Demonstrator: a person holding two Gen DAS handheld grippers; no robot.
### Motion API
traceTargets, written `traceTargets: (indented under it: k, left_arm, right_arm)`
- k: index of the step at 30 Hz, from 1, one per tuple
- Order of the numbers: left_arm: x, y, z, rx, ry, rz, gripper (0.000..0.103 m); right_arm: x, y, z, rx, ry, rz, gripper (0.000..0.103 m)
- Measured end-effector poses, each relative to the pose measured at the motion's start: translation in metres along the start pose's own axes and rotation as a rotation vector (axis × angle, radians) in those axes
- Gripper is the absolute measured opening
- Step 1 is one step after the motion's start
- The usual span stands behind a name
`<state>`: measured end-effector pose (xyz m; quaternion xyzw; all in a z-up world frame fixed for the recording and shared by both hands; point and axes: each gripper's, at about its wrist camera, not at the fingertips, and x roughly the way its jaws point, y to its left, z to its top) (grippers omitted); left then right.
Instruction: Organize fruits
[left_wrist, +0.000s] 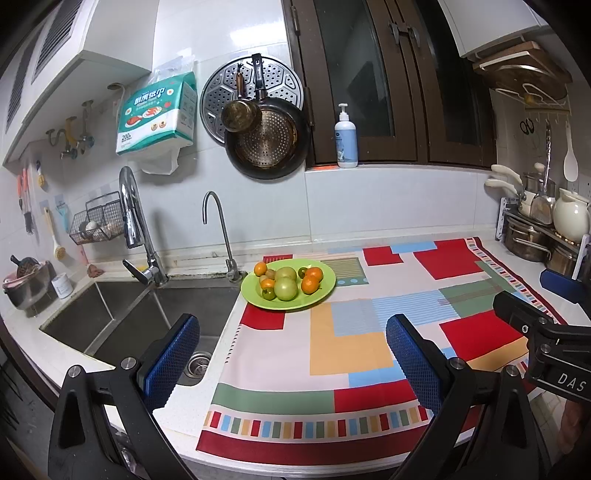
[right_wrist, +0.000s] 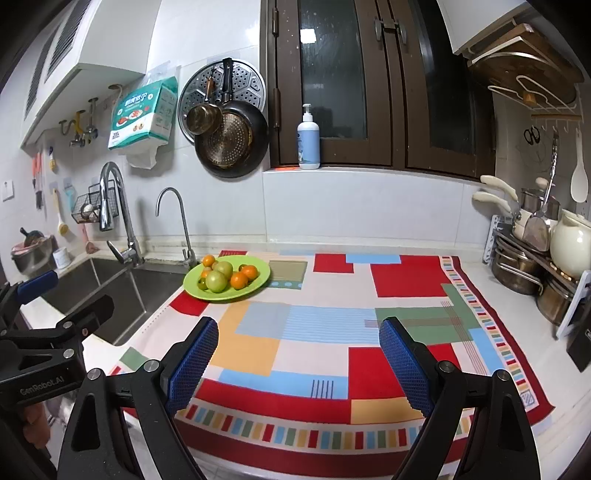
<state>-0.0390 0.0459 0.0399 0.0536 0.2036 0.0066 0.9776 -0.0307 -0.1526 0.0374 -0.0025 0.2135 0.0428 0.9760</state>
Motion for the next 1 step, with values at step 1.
traceTargets:
  k: [1]
  left_arm:
    - [0.0002, -0.0002, 0.0000, -0.001, -0.001, 0.000, 0.103]
  right_arm:
    - [0.0004, 0.0000, 0.0001, 0.000, -0.001, 0.000, 0.090]
